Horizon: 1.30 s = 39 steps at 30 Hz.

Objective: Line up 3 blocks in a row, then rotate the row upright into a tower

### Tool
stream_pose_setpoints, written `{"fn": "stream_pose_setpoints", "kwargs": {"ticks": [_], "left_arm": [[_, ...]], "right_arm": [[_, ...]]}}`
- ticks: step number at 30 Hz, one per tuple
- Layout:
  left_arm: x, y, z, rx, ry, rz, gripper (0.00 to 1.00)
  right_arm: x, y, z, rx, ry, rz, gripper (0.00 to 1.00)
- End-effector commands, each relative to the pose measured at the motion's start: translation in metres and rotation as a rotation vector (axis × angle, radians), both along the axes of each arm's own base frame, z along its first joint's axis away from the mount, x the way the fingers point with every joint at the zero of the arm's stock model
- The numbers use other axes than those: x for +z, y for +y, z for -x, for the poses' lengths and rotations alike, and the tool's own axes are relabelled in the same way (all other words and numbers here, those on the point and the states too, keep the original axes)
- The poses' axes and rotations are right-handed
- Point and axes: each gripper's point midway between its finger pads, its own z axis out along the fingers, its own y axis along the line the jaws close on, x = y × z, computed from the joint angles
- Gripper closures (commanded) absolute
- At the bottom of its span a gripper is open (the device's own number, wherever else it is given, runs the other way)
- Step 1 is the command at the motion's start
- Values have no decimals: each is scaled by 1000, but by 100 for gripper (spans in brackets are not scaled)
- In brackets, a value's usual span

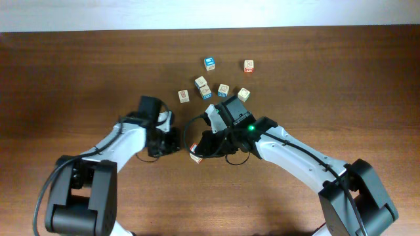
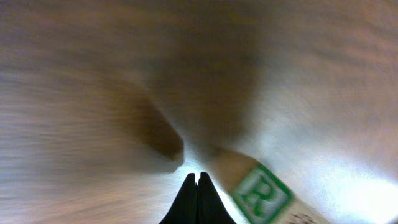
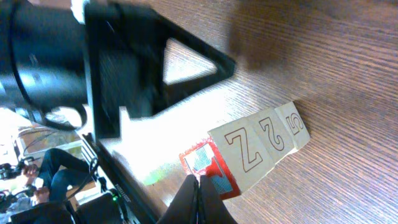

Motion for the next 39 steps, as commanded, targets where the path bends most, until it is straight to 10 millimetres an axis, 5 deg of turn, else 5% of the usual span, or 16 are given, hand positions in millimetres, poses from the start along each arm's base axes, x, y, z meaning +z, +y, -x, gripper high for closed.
{"fn": "stream_pose_setpoints", "kwargs": {"ticks": [1, 5, 12, 13, 16, 19, 20, 21, 22, 23, 25, 28, 30, 33, 36, 39], "left_arm": [[5, 44, -29, 113, -58, -98, 100], [13, 66, -46, 178, -89, -110, 100], [13, 67, -46, 180, -90, -110, 100], [17, 66, -50, 166, -104, -111, 100], [76, 72, -71, 96, -214, -156, 100], [174, 90, -78, 74, -423, -274, 89], [208, 108, -71, 120, -496, -361, 69], [234, 123, -62, 167, -559, -436, 34], [250, 135, -53, 205, -594, -496, 12], [262, 143, -37, 227, -608, -535, 1], [276, 143, -16, 233, -628, -530, 1], [282, 144, -13, 239, -648, -528, 1], [282, 144, -13, 240, -648, -528, 1], [282, 144, -13, 239, -648, -528, 1], [282, 144, -13, 240, -648, -528, 1], [282, 144, -13, 239, -648, -528, 1]], "right_arm": [[-16, -9, -6, -42, -16, 83, 96], [0, 0, -10, -33, -18, 44, 96], [30, 8, -19, -27, -34, 20, 95], [46, 10, -23, -10, -68, 8, 88], [110, -22, -47, -10, -197, 66, 65], [160, -86, -60, -97, -310, 277, 39], [178, -114, -59, -152, -353, 374, 27], [190, -130, -55, -186, -385, 429, 16], [203, -148, -50, -223, -422, 487, 5], [216, -166, -40, -262, -460, 539, 2], [240, -202, -15, -336, -522, 615, 2], [265, -232, 36, -366, -565, 611, 2], [269, -252, 76, -363, -554, 613, 2], [272, -263, 98, -366, -566, 600, 2], [275, -267, 97, -362, -602, 623, 2], [306, -287, 63, -513, -820, 683, 2]]}}
